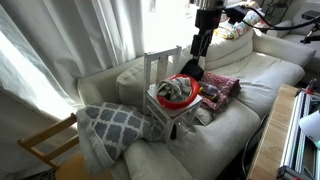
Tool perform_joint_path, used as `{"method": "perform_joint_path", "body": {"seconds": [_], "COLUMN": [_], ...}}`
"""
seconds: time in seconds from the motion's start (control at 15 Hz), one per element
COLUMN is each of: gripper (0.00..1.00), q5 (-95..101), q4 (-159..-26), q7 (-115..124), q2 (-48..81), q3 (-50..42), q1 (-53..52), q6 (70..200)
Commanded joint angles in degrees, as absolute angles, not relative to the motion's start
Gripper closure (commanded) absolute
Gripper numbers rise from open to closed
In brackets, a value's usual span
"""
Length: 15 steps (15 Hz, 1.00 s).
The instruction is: Put the striped towel on the backrest of the chair then turn the red hat upright
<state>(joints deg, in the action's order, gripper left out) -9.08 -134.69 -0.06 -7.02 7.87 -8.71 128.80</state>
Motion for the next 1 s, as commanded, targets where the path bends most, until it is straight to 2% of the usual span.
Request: {"method": "perform_joint_path", "body": {"seconds": [0.0,0.27,0.33,0.93], "gripper": [0.0,0.0,0.0,0.0], "q5": [-5.9,-3.0,-4.9,-5.2], "q4": [-132.1,-130.6,-132.8,-129.7], "q7": [4.9,11.5,7.7,10.1], "q2": [4.3,13.5,9.1,14.8], "q3": [8.3,7.3,7.8,7.4], "q1": [-8.1,-9.1,-8.4,-8.2], "q6": [137.0,147.9,144.6,146.9]}}
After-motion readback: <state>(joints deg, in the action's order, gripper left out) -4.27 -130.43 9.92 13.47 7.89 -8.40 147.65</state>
